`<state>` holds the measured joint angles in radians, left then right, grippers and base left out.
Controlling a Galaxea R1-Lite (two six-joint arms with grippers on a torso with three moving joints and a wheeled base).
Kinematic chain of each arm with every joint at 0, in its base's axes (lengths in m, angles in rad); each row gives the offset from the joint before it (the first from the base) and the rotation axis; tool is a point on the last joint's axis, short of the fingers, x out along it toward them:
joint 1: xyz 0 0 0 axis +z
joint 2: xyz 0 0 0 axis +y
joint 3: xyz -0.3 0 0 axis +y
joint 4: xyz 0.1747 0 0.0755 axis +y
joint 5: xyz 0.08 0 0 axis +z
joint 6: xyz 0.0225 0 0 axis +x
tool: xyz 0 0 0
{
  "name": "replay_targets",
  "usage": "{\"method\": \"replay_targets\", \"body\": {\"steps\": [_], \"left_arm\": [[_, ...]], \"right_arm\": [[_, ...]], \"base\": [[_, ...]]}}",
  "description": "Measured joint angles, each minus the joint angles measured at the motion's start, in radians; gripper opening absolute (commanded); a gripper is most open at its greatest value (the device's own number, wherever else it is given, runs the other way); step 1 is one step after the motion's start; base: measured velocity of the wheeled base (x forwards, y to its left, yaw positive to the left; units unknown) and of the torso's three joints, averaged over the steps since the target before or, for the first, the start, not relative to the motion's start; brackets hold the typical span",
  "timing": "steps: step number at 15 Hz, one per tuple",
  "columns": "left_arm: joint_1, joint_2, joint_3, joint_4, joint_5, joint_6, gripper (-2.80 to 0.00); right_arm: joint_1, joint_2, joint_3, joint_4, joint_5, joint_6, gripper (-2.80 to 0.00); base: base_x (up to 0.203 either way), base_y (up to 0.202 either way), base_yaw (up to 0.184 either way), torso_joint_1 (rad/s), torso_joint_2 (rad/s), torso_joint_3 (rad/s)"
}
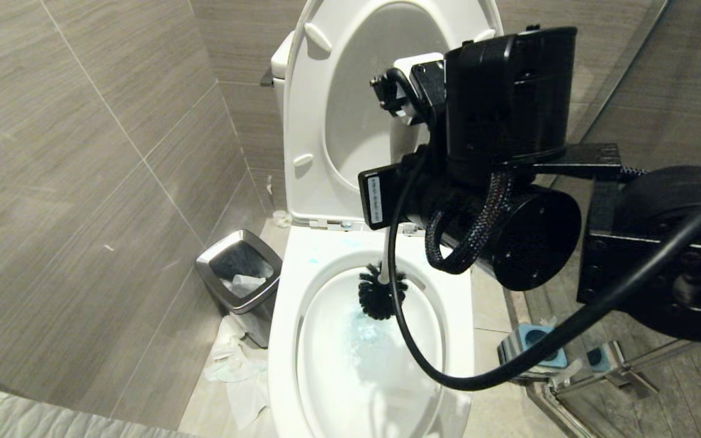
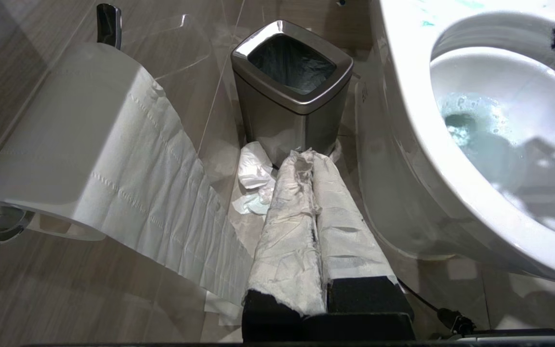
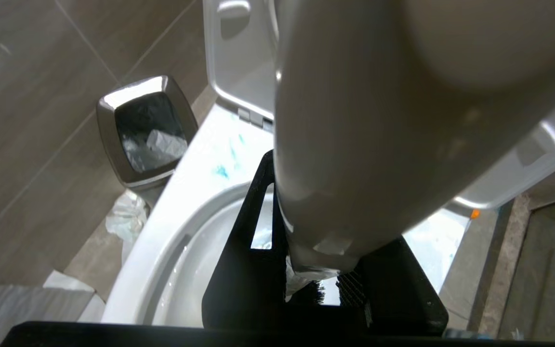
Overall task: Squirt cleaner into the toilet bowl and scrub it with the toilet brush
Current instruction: Scrub the toilet bowl
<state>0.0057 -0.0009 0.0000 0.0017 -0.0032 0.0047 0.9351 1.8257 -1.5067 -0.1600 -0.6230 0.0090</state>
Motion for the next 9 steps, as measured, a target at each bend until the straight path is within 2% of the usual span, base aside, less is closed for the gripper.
{"method": "replay_targets", "body": {"steps": [9], "left_arm": [[0.000, 0.000, 0.000, 0.000, 0.000, 0.000, -2.80]], "right_arm": [[-0.010, -0.053, 0.040, 0.023, 0.005, 0.023, -2.80]], "base": [[0.000, 0.000, 0.000, 0.000, 0.00, 0.000]]}}
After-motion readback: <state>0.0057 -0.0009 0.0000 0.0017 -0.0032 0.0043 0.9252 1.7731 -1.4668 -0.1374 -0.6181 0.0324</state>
